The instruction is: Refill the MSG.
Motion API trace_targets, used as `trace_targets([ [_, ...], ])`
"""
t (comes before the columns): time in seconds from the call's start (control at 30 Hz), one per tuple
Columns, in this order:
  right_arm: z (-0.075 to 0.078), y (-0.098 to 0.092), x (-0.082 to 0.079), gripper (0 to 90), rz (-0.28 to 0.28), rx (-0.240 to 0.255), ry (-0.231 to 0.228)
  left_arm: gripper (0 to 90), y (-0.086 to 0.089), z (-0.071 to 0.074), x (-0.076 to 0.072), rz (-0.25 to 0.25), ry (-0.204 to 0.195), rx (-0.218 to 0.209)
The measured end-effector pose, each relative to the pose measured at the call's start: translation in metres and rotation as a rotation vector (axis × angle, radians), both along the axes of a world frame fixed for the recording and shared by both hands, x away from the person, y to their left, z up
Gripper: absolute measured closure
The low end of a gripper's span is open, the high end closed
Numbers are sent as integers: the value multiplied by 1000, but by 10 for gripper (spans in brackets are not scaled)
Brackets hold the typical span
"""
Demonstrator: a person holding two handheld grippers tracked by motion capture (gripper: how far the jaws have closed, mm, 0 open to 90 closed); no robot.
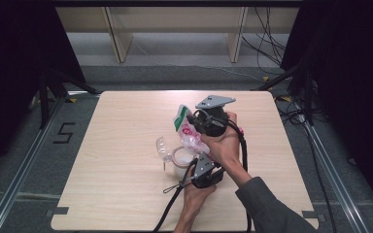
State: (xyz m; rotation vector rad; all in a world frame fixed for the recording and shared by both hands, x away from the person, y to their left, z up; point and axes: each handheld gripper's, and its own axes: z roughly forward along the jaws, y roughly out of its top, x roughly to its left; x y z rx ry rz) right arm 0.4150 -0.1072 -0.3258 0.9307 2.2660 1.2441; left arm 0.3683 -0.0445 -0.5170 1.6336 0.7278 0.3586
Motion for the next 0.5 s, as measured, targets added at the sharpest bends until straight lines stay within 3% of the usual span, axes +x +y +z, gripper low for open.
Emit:
trace_targets([
  [0.07, 0, -3, 1, 900, 11, -3, -27, 772, 1, 0, 0, 0, -3, 14],
  [0.1, 1, -4, -1, 900, -3, 22, -1, 772, 1, 0, 0, 1, -4, 14],
  [0.13, 0, -4, -1, 900, -15, 35, -19, 771, 2, 1, 0, 2, -6, 31],
  [0.17, 1, -7, 0, 900, 6, 30, -19, 770, 2, 1, 0, 0, -4, 9],
  [0.23, 2, -10, -1, 900, -5, 47, -18, 769, 2, 1, -1, 3, -3, -11],
  [0.5, 5, -21, -6, 900, -5, 118, -32, 755, 5, 3, -3, 7, -8, 0],
])
